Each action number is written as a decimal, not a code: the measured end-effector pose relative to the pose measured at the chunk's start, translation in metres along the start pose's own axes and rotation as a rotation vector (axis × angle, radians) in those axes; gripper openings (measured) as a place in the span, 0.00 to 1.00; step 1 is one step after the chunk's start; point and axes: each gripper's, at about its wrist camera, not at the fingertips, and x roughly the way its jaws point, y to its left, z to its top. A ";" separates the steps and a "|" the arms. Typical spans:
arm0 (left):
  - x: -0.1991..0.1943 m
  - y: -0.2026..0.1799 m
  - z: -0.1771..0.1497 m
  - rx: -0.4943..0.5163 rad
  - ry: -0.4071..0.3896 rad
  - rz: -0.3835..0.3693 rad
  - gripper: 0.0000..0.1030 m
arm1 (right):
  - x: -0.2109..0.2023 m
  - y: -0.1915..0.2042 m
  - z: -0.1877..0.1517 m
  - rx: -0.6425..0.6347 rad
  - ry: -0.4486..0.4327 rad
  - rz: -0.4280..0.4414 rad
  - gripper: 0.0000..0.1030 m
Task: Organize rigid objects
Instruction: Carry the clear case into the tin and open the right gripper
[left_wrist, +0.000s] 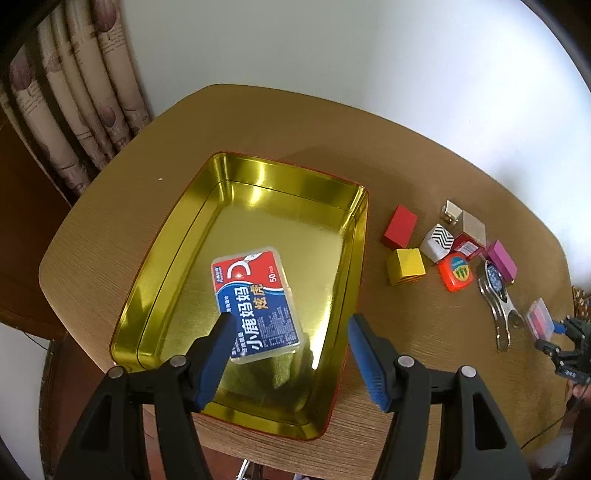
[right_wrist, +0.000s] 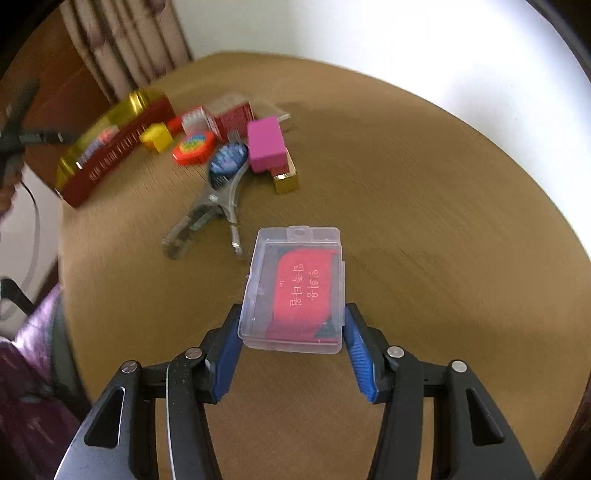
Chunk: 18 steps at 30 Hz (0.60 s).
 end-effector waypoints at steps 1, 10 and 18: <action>-0.002 0.003 -0.001 -0.014 -0.008 -0.006 0.63 | -0.010 0.003 0.000 0.011 -0.027 0.012 0.48; -0.013 0.038 -0.023 -0.102 -0.056 0.029 0.63 | -0.037 0.076 0.063 -0.019 -0.153 0.199 0.48; -0.021 0.060 -0.044 -0.159 -0.107 0.035 0.63 | 0.013 0.187 0.184 -0.131 -0.199 0.352 0.48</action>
